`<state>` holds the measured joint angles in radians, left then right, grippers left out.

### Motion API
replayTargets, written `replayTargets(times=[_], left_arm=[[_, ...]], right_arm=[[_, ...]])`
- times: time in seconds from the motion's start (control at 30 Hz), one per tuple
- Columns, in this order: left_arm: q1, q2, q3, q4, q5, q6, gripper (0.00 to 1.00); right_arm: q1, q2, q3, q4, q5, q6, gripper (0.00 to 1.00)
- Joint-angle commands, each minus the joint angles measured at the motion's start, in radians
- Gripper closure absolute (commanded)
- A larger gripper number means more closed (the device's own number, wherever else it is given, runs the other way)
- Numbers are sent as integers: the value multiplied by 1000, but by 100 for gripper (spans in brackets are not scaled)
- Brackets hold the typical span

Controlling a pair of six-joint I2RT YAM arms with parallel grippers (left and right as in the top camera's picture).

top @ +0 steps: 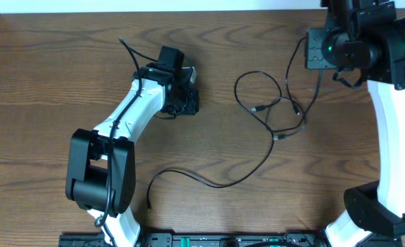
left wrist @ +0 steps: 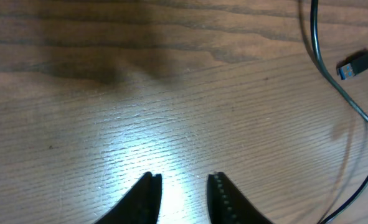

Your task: Untangle cables

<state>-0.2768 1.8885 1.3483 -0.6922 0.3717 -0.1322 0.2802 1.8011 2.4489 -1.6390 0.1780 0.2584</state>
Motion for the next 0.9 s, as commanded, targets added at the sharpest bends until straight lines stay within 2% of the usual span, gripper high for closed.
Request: replayTargets(times=[0.0, 0.3, 0.87], left_arm=[[2, -28, -8, -3, 13, 0, 67], [2, -28, -8, 4, 12, 7, 62], [-50, -28, -8, -21, 12, 7, 62]], right_arm=[[-51, -16, 18, -11, 33, -3, 99], [-247, -15, 18, -37, 31, -1, 99], [-686, -15, 18, -2, -13, 2, 99]])
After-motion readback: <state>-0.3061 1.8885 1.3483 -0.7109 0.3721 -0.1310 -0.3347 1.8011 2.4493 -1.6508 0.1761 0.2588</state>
